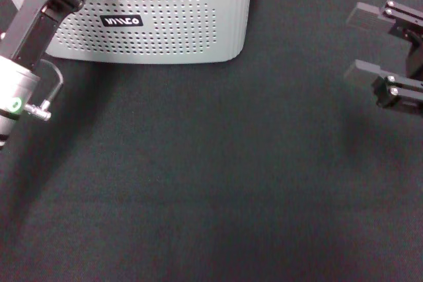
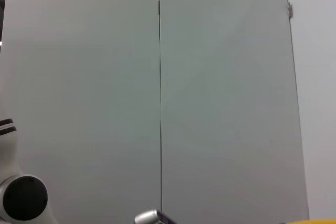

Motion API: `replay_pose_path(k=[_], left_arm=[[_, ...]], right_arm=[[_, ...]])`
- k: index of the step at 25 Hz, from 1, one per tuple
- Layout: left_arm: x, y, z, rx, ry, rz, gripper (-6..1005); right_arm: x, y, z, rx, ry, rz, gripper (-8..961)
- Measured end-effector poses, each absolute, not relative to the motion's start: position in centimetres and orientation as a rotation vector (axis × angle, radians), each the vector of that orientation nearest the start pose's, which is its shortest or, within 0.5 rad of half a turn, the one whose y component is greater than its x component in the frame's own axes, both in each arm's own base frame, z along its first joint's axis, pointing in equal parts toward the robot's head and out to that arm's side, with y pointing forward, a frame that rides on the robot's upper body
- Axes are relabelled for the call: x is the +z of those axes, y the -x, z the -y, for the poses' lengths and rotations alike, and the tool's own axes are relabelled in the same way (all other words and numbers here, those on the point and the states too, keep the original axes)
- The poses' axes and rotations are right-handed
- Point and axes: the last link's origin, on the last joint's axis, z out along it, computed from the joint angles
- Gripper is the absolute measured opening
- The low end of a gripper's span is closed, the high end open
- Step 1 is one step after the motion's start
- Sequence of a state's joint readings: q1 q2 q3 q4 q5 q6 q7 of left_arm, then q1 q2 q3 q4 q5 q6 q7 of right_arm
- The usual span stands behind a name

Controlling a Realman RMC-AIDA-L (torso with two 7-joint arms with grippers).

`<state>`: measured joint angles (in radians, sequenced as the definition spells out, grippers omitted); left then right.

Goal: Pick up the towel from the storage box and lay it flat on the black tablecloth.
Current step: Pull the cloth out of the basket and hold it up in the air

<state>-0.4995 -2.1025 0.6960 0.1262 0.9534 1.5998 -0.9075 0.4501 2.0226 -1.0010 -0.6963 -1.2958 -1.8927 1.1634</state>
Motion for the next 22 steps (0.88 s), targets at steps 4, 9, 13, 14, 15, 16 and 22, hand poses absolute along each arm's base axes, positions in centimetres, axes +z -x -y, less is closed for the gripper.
replay_pose_path(k=[4,9,13,14,15,16,22], left_arm=[[2.8,25.7,-31.7,-1.576,1.753,0.525,24],[5.4,24.4,-29.7,-1.723,1.866,0.357,23],[7.6,23.7,-28.5,-1.849,1.903,0.289,23],[8.1,23.6,-28.2,-1.874,1.904,0.271,23],[8.7,23.4,-28.0,-1.901,1.910,0.251,23],[9.3,23.1,-27.9,-1.929,1.920,0.234,22],[11.3,21.2,-27.7,-2.098,1.925,0.178,22]], right_arm=[[4.8,-19.5,-30.1,1.442,2.598,0.011,656],[4.8,-19.5,-30.1,1.444,2.596,0.002,654],[4.8,-19.5,-30.1,1.447,2.593,0.005,653],[4.8,-19.5,-30.1,1.446,2.592,0.008,652],[4.8,-19.5,-30.1,1.446,2.592,0.009,652],[4.8,-19.5,-30.1,1.445,2.592,0.009,652],[4.6,-19.7,-30.1,1.451,2.582,0.002,650]])
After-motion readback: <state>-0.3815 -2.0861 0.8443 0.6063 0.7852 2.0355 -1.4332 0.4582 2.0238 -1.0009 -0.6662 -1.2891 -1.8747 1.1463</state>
